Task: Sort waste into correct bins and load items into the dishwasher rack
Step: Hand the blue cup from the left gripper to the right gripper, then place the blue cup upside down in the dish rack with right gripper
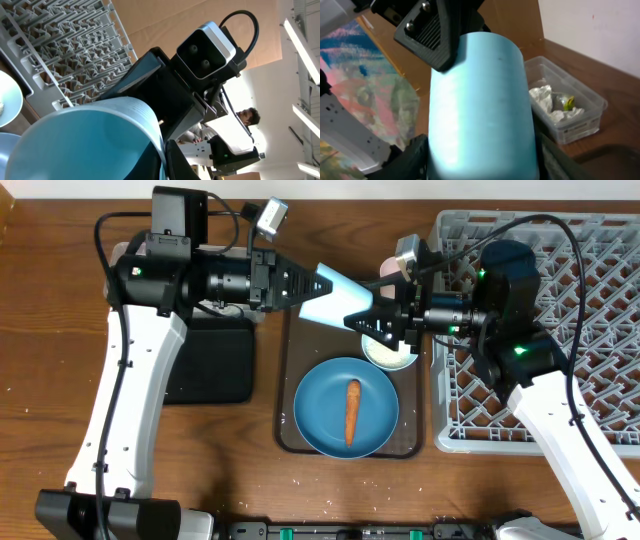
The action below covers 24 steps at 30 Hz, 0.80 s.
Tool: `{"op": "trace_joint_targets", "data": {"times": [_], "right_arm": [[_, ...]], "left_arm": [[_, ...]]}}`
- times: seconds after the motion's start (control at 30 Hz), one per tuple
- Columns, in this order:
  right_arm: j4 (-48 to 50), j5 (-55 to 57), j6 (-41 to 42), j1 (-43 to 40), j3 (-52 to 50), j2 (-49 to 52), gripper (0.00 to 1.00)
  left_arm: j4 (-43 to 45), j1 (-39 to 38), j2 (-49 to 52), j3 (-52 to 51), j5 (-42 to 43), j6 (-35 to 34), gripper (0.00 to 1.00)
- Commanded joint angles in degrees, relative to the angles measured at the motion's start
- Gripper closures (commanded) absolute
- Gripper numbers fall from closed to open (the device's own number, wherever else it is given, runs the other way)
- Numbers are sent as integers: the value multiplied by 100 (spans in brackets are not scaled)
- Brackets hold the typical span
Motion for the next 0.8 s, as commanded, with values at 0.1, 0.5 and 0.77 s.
{"op": "trace_joint_targets", "data": {"times": [0.1,0.5,0.77], "right_arm": [[122,70,127,153,87,37,69],[4,46,214,-343,87,15,70],[-1128,144,225,-1602,90,-37,70]], "left_arm": [[-28,-101,-35,4,63,-92,92],[-26,-85,-35,4,24,-92,65],[138,-46,-35,4,24,-92,62]]}}
